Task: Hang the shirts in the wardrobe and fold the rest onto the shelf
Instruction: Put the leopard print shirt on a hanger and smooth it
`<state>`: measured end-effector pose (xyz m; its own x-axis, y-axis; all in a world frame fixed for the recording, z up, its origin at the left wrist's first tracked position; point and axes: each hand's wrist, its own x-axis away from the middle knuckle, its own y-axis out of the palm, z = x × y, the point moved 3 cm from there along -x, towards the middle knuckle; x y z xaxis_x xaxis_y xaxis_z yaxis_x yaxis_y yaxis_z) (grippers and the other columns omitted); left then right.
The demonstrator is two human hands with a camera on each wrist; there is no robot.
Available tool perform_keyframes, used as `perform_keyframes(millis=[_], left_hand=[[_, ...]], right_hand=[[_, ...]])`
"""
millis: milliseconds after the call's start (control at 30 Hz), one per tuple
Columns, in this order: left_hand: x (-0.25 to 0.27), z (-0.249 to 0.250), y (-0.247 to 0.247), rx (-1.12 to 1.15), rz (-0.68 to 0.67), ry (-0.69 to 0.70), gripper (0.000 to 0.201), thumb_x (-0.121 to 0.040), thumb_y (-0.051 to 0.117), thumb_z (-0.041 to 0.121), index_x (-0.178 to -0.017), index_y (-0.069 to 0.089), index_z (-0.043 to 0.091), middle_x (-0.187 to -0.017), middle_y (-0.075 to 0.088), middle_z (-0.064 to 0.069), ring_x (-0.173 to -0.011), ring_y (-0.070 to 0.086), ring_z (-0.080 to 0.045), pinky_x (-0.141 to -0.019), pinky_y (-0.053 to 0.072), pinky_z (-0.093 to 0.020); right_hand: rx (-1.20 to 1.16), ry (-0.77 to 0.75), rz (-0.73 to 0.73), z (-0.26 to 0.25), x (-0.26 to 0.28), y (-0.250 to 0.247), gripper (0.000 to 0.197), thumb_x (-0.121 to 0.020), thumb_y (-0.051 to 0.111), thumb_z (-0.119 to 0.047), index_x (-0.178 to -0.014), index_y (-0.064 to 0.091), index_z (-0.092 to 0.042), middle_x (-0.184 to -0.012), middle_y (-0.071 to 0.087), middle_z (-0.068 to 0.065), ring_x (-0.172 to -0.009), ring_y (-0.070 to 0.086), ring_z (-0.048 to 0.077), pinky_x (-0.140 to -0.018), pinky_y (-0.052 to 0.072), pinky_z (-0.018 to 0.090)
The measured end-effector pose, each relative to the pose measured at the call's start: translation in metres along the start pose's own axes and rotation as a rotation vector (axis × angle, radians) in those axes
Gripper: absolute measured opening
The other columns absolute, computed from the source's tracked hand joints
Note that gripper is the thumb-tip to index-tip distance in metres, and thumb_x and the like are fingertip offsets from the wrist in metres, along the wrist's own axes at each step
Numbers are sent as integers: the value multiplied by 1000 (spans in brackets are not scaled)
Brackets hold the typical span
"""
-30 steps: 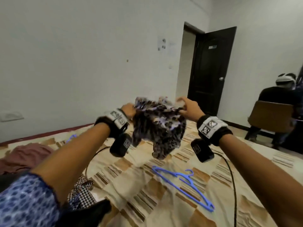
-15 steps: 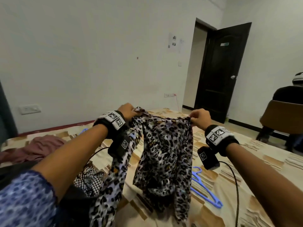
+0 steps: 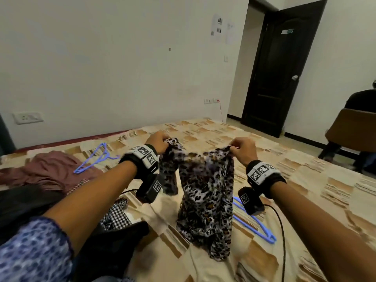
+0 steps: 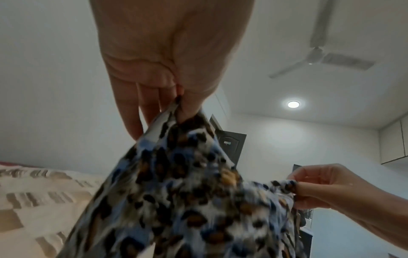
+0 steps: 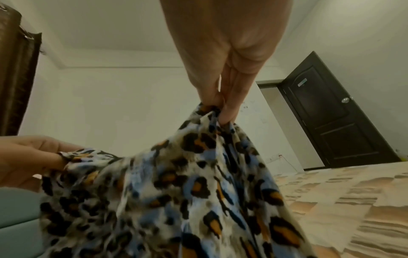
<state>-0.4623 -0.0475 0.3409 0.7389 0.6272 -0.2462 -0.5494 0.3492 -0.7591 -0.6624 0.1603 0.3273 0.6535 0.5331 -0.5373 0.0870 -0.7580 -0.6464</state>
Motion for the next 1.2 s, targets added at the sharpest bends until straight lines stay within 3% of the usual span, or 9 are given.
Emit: perform_keyframes(millis=[233,367,467,600,667,767,933,1067,1200], left_hand=[[-12,-48,97,-185,-149,-28,51,-79,61,-3,-126,52,14,-130,53,-9,-116,53,-29,-93,47,-41],[13,-56,173,8,-315,140,29,-77,60,-6,-99,61,13,-99,62,-1,-94,60,-22,-79,48,-31],[44,-55,236,157,-705,120,19,-78,62,-8,-92,67,4,-77,65,1,-75,62,-19,-78,52,-36],[76,-48,310,-148,-974,201,51,-77,76,18,-122,55,7,-119,60,-13,-108,57,-30,-92,48,-38],[87,-43,335,-425,-948,269,58,-80,72,28,-130,47,13,-130,47,-12,-120,45,-31,-97,43,-44],[82,-35,348,-541,-759,199,32,-96,49,22,-127,51,13,-130,43,-14,-125,36,-36,-96,40,-49],[27,-11,303,43,-513,-5,14,-97,43,15,-83,42,14,-71,43,-2,-70,45,-24,-67,37,-32],[-16,30,229,103,-375,3,21,-95,46,12,-111,51,-1,-105,58,-18,-99,54,-32,-74,36,-34],[-26,73,148,171,-379,81,31,-91,52,10,-122,48,5,-123,52,-12,-113,51,-27,-84,39,-29]], right_hand=[[-21,226,-63,48,3,70,15,-82,58,1,-93,68,4,-90,67,22,-88,62,34,-68,42,27],[-89,277,-354,74,26,107,54,-90,58,-7,-138,36,-3,-120,54,19,-107,55,33,-81,43,36],[-81,307,-624,108,50,132,45,-90,59,-9,-132,46,-2,-120,58,20,-103,59,34,-87,48,41],[-78,352,-829,151,81,143,16,-92,55,-4,-105,61,1,-89,68,16,-68,68,19,-64,56,29],[-118,412,-883,169,94,143,8,-92,55,-2,-98,60,-2,-79,65,10,-50,62,4,-53,52,22],[-146,452,-887,185,105,137,9,-92,55,-2,-99,60,-2,-86,66,17,-58,64,13,-52,51,20],[-147,403,-942,166,111,118,12,-87,62,-5,-96,61,-12,-75,63,4,-62,63,12,-58,53,21],[-196,227,-806,108,92,111,62,-81,74,-22,-134,43,-15,-113,51,-4,-98,53,13,-84,45,28],[-177,42,-409,39,55,89,38,-82,67,-23,-116,60,-9,-111,63,11,-99,59,28,-79,44,32]])
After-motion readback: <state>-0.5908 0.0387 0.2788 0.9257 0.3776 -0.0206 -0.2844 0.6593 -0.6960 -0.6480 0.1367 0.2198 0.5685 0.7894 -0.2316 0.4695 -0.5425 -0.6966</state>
